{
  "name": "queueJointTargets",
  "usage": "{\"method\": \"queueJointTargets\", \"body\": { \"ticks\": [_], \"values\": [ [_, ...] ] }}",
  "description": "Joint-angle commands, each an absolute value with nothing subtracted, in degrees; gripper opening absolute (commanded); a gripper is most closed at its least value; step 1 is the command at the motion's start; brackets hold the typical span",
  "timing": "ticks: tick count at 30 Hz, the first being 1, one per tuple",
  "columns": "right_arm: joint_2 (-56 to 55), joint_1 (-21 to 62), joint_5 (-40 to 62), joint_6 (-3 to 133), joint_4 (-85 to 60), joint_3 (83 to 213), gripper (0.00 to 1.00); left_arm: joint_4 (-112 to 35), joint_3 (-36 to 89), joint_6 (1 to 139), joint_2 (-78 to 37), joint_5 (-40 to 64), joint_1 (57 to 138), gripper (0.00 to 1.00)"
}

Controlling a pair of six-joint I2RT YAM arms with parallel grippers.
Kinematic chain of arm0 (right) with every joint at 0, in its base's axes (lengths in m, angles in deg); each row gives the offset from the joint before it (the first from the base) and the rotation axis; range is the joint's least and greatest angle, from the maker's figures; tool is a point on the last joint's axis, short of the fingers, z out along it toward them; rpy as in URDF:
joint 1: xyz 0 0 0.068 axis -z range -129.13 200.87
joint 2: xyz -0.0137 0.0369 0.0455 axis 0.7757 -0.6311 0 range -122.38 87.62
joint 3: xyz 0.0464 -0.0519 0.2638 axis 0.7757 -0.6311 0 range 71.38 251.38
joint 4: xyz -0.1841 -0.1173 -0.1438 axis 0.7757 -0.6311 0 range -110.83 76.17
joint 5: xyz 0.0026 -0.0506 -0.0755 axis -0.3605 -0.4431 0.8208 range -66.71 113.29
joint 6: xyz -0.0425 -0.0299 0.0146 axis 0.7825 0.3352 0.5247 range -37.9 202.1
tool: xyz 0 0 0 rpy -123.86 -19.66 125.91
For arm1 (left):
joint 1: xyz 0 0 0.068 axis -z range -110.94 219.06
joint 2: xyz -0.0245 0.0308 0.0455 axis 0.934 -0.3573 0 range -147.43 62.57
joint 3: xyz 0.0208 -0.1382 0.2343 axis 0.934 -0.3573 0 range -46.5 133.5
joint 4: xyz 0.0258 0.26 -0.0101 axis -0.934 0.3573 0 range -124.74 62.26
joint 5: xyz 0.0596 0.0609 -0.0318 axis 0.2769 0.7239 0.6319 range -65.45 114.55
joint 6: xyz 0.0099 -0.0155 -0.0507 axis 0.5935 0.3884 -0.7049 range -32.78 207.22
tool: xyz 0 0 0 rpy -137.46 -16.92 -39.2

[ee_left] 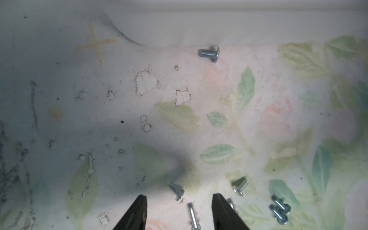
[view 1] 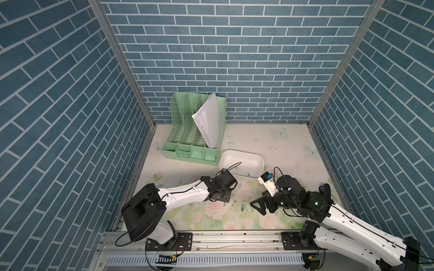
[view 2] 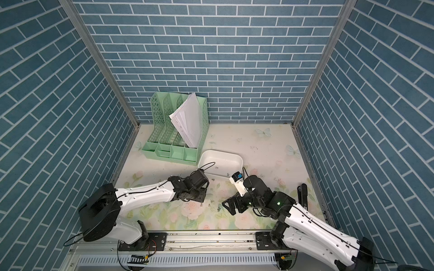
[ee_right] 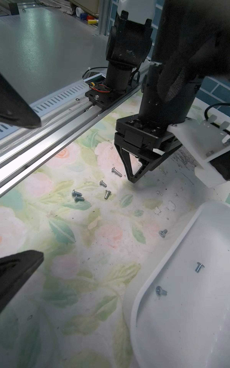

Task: Put the screws on the desktop into the storage box
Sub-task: Pick up the screw from the center of the board.

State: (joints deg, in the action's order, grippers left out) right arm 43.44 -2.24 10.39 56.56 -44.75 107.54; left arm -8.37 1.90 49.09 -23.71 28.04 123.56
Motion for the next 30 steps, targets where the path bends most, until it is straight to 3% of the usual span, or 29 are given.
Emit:
{"method": "queueJointTargets", "body": {
  "ticks": [1,9,30],
  "values": [
    [43.7,-2.4,11.1,55.5,-45.5,107.4,1.00,-8.0,1.5,46.9,-24.4,28.9,124.3,0.52],
    [43.9,-2.4,11.3,55.4,-45.5,107.4,1.00,-9.1,0.5,45.4,-25.7,28.8,124.6,0.41],
    [44.2,-2.4,11.2,55.3,-45.3,107.2,1.00,-10.6,-0.4,44.4,-28.8,27.8,124.7,0.28]
  ]
}}
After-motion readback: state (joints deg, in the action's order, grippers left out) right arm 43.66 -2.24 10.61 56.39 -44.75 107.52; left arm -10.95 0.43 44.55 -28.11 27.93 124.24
